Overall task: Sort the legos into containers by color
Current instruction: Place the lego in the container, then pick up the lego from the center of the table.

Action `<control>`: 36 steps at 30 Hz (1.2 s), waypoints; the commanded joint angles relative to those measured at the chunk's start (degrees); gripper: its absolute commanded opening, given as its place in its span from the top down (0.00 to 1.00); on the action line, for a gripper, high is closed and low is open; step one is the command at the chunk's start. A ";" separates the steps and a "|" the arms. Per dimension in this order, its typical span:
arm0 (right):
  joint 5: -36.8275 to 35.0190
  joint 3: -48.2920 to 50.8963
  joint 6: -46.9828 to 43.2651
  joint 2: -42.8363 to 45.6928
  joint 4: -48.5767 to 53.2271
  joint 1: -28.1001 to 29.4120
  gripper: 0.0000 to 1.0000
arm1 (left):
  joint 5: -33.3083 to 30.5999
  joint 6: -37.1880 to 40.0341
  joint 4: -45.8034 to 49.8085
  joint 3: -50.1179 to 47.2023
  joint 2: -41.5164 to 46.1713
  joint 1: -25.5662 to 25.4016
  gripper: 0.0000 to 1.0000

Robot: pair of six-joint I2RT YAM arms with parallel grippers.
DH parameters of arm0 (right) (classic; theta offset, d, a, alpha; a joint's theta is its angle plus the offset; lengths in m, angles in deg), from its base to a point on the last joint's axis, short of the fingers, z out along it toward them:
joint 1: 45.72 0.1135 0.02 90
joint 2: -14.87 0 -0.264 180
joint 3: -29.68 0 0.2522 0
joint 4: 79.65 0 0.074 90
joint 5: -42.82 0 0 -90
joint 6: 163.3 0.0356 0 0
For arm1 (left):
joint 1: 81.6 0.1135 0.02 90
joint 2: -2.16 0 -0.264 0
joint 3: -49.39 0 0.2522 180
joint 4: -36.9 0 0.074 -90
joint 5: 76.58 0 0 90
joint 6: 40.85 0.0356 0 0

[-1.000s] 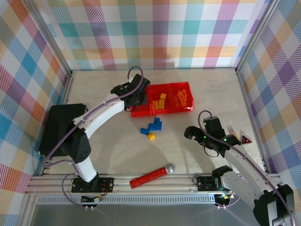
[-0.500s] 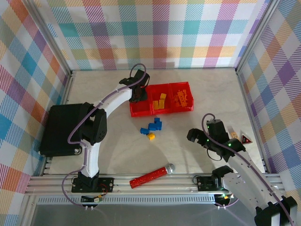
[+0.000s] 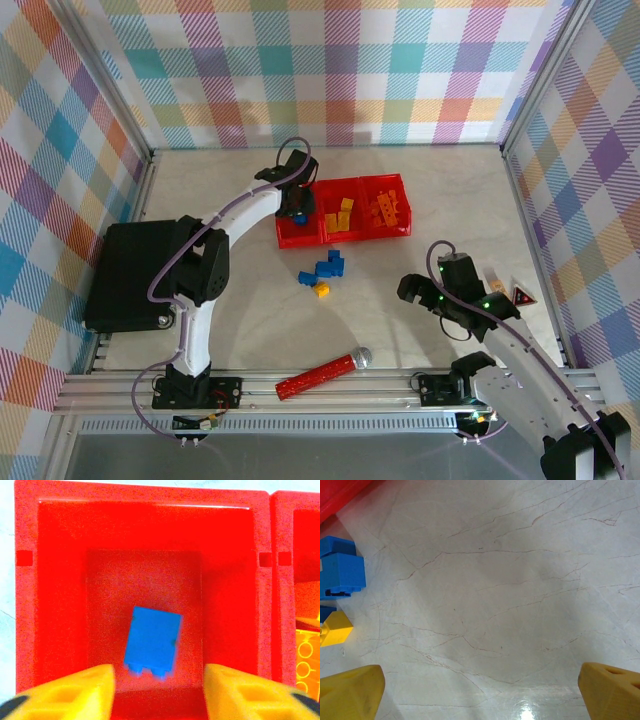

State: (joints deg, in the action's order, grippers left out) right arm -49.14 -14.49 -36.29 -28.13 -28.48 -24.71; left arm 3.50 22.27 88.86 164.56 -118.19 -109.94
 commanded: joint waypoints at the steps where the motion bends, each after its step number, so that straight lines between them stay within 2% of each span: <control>1: -0.51 -0.50 -0.76 0.90 0.84 -0.19 0.01 | -0.06 0.82 -0.57 -0.86 3.86 0.23 0.35; 5: -0.75 -0.50 -0.71 1.58 1.15 -0.23 0.01 | -0.28 2.60 -0.85 -3.67 9.11 -0.53 0.22; 11: -0.56 -0.58 -0.38 2.13 1.17 -0.18 0.01 | -3.86 2.68 -4.68 -18.12 25.11 -4.61 0.12; 14: -0.38 -0.42 -0.31 1.88 0.62 -0.19 0.01 | -5.33 0.34 -5.68 -25.90 32.18 -7.95 0.04; 15: -0.33 -0.35 -0.22 1.78 0.28 -0.23 0.01 | -6.21 -1.28 -5.40 -28.56 34.20 -9.29 0.00; 17: -0.26 -0.25 -0.19 1.48 -0.09 -0.19 0.01 | -7.80 -5.98 -5.01 -33.24 37.49 -12.06 0.00; 20: -0.04 0.14 0.29 1.09 -0.91 -0.19 0.01 | -11.46 -16.89 -5.94 -40.31 40.97 -17.31 0.00; 25: 0.88 0.38 0.89 0.71 -1.46 -0.19 0.01 | -20.11 -34.15 -4.51 -44.82 39.70 -27.87 0.00; 28: 0.99 0.63 0.73 1.64 -0.99 -0.19 0.01 | -22.45 -39.61 -8.55 -46.70 38.02 -31.94 0.00; 30: 0.88 0.68 0.42 2.58 -0.42 -0.19 0.01 | -23.08 -42.12 -12.06 -47.88 36.66 -33.37 0.02; 36: 1.13 0.82 0.16 3.70 0.62 -0.17 0.01 | -20.12 -46.77 -11.63 -44.62 28.29 -33.63 0.06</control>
State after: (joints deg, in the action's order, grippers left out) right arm -48.63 -14.49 -36.05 -25.11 -28.78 -24.71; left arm -15.84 -19.36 78.26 118.40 -87.09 -143.41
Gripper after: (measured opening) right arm 0.990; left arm 0.942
